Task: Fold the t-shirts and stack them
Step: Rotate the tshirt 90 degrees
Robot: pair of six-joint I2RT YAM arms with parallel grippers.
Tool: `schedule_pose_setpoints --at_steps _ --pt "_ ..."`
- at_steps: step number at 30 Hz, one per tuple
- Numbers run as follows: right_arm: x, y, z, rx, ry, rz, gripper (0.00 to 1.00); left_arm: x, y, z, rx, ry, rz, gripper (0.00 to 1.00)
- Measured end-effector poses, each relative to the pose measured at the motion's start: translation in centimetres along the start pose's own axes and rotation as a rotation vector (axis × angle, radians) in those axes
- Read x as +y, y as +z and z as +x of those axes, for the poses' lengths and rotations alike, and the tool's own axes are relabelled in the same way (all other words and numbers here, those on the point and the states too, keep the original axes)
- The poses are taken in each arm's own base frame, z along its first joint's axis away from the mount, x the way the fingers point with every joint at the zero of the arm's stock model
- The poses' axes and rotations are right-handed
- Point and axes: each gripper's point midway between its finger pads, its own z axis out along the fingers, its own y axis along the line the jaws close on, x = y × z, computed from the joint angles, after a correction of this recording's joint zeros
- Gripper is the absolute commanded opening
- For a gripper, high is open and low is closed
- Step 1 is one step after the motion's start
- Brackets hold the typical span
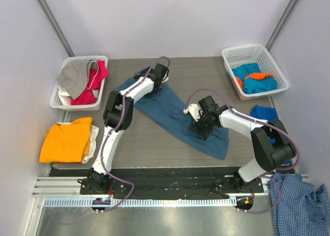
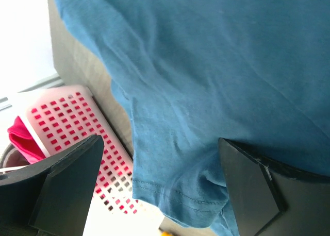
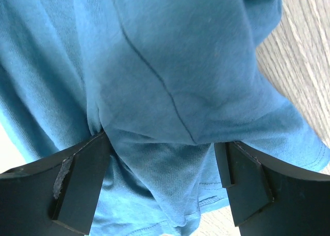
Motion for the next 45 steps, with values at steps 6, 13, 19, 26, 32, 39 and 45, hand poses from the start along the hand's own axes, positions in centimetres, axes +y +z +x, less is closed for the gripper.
schedule_pose_setpoints --at_steps 6,13,19,26,32,39,45 --pt "-0.3 -0.7 0.7 0.033 0.041 0.044 0.91 0.9 0.8 -0.7 -0.018 -0.028 -0.041 1.0" --pt "-1.5 -4.1 0.7 0.039 0.063 0.129 0.91 1.3 1.2 -0.5 -0.046 -0.057 -0.074 1.0" --pt "-3.8 -7.1 -3.9 -0.074 0.073 0.193 0.92 1.2 1.2 -0.4 -0.066 -0.078 -0.088 1.0" --pt "-5.4 -6.2 -7.3 -0.162 0.067 0.232 0.92 1.2 1.1 -0.3 -0.074 -0.087 -0.092 1.0" --pt "-6.0 -2.4 -8.1 -0.139 0.055 0.214 0.92 1.2 1.1 -0.3 -0.079 -0.091 -0.094 1.0" --pt "-6.2 0.3 -9.2 -0.144 0.044 0.187 0.92 1.2 1.1 -0.3 -0.078 -0.094 -0.095 1.0" --pt "-4.8 1.4 -8.8 -0.135 0.017 0.162 0.92 1.3 1.0 -0.4 -0.073 -0.087 -0.089 1.0"
